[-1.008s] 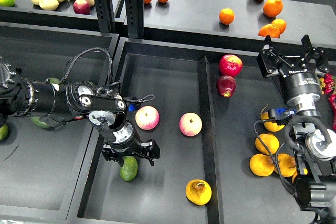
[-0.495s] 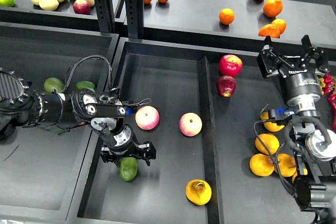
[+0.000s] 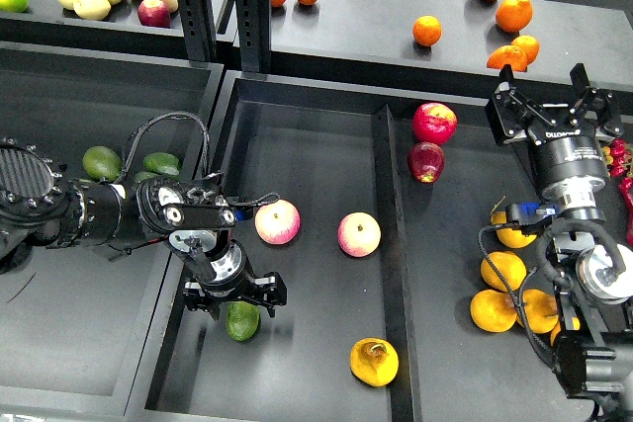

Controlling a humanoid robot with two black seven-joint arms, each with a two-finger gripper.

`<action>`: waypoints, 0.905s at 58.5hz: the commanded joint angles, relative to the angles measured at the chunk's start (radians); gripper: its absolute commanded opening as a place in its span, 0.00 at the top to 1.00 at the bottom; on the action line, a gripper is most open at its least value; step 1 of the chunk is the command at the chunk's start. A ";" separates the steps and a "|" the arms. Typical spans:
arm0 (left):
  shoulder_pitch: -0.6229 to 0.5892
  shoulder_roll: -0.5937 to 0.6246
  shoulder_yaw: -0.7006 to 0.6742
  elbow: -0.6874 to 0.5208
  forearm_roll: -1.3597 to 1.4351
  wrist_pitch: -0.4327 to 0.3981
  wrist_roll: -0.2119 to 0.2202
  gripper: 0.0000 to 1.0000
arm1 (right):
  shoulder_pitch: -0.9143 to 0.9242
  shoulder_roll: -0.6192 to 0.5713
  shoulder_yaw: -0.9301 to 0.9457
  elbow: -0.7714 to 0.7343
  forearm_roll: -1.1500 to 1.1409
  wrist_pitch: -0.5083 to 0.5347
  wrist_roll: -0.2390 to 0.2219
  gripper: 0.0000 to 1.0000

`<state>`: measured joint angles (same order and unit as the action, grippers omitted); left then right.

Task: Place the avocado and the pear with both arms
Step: 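Lower the left gripper and close it on the green avocado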

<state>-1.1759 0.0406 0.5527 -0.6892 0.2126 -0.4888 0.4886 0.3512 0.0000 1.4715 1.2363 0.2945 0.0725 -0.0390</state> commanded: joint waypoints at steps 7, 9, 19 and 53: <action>0.021 -0.001 -0.002 0.026 0.008 0.000 0.000 0.01 | 0.000 0.000 0.003 0.009 0.000 0.001 0.001 0.00; 0.024 -0.002 -0.004 0.034 0.008 0.000 0.000 0.01 | 0.000 0.000 0.003 0.009 0.000 0.001 0.001 0.00; 0.048 -0.034 -0.008 0.069 0.008 0.000 0.000 0.01 | 0.000 0.000 0.001 0.011 0.000 0.003 0.001 0.00; 0.081 -0.041 -0.027 0.163 0.007 0.000 0.000 0.05 | -0.001 0.000 0.000 0.018 0.002 0.003 0.001 0.00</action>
<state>-1.1015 0.0000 0.5322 -0.5406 0.2210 -0.4888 0.4888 0.3498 0.0000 1.4720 1.2548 0.2959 0.0752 -0.0383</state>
